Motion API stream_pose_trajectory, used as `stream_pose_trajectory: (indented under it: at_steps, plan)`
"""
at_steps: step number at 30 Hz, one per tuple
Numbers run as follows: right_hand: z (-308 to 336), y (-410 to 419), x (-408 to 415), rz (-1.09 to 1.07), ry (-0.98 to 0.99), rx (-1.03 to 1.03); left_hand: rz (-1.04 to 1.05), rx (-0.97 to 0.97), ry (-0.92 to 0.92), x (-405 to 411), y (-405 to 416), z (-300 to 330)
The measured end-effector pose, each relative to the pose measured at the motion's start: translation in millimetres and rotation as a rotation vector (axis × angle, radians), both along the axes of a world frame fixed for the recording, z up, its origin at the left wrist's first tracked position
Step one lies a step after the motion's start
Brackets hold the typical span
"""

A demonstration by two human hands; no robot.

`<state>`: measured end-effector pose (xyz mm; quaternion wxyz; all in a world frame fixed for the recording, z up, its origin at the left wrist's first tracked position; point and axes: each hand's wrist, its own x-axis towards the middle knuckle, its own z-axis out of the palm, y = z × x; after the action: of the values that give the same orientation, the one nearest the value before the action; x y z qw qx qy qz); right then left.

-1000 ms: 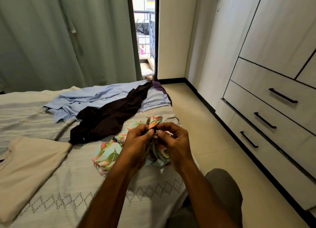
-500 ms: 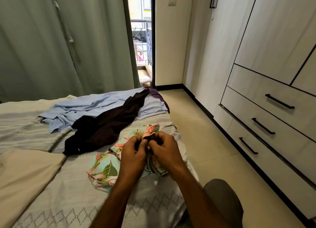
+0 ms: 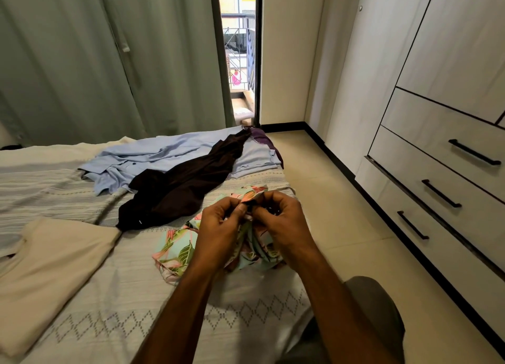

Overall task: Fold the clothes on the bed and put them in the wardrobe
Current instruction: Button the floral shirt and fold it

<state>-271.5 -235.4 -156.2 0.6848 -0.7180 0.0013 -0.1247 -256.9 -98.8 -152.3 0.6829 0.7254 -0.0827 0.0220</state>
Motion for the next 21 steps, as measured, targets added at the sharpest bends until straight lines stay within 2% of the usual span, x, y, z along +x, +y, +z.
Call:
stream_pose_trajectory:
  at_steps: [3,8,12,21]
  plan:
    - [-4.1,3.9,-1.1,-0.049,-0.017,0.026,-0.024,0.011,0.012,2.4,-0.8,-1.5]
    - [-13.5,13.7,0.7,-0.185,-0.099,-0.016,0.057,0.055,0.024,5.1,-6.4,-5.1]
    - [-16.2,18.9,3.2,-0.181,-0.122,-0.023,0.104,0.037,0.023,5.1,-7.8,-12.0]
    - [-18.5,23.2,8.4,-0.186,-0.141,0.004,0.044,0.091,0.017,7.7,-4.9,-11.4]
